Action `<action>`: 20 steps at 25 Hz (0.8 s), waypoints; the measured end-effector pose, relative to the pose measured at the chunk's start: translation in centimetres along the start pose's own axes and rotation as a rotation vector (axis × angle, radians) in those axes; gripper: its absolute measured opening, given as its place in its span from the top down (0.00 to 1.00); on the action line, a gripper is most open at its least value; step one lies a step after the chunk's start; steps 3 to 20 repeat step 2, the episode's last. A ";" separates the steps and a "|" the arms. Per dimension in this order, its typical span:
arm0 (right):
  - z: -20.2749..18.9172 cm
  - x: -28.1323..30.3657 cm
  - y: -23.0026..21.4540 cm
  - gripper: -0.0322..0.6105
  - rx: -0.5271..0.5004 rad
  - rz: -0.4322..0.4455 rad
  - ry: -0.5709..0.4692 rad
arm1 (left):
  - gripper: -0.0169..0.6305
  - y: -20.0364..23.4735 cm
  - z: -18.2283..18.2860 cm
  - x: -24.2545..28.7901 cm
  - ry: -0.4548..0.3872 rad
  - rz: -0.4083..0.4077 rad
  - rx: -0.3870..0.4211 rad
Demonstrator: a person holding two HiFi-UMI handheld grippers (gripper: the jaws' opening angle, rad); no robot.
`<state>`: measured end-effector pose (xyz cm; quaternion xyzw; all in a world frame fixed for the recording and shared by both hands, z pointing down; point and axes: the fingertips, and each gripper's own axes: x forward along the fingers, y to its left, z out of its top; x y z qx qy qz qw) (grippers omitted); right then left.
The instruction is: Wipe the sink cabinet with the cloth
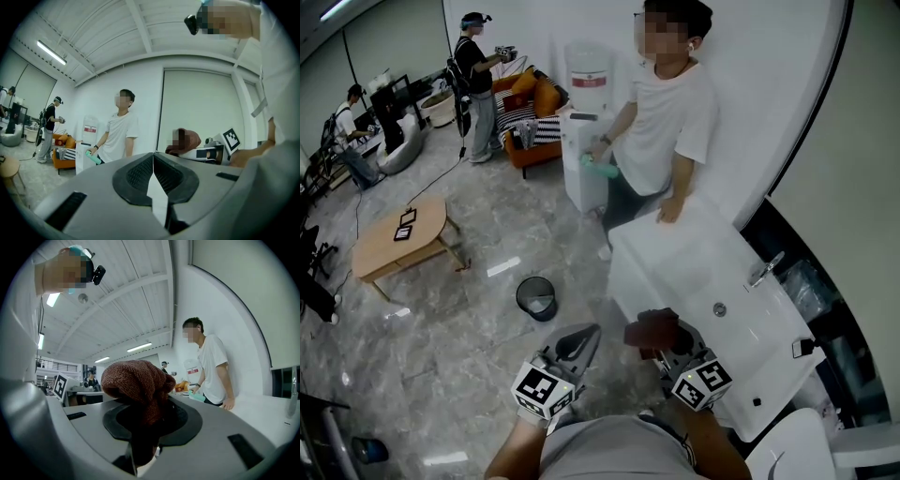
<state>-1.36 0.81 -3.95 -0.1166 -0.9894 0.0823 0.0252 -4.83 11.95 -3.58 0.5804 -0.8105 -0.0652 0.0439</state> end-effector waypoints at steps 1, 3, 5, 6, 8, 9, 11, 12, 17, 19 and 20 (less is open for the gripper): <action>-0.1 -0.2 0.2 0.80 0.003 0.000 0.000 | 0.95 -0.2 0.0 -0.2 0.002 0.000 0.000; -0.2 -0.4 0.4 0.80 0.006 0.001 0.000 | 0.95 -0.3 -0.1 -0.4 0.003 -0.001 0.000; -0.2 -0.4 0.4 0.80 0.006 0.001 0.000 | 0.95 -0.3 -0.1 -0.4 0.003 -0.001 0.000; -0.2 -0.4 0.4 0.80 0.006 0.001 0.000 | 0.95 -0.3 -0.1 -0.4 0.003 -0.001 0.000; -0.2 -0.4 0.4 0.80 0.006 0.001 0.000 | 0.95 -0.3 -0.1 -0.4 0.003 -0.001 0.000; -0.2 -0.4 0.4 0.80 0.006 0.001 0.000 | 0.95 -0.3 -0.1 -0.4 0.003 -0.001 0.000; -0.2 -0.4 0.4 0.80 0.006 0.001 0.000 | 0.95 -0.3 -0.1 -0.4 0.003 -0.001 0.000; -0.2 -0.4 0.4 0.80 0.006 0.001 0.000 | 0.95 -0.3 -0.1 -0.4 0.003 -0.001 0.000; -0.2 -0.4 0.4 0.80 0.006 0.001 0.000 | 0.95 -0.3 -0.1 -0.4 0.003 -0.001 0.000; -0.2 -0.4 0.4 0.80 0.006 0.001 0.000 | 0.95 -0.3 -0.1 -0.4 0.003 -0.001 0.000; -0.2 -0.4 0.4 0.80 0.006 0.001 0.000 | 0.95 -0.3 -0.1 -0.4 0.003 -0.001 0.000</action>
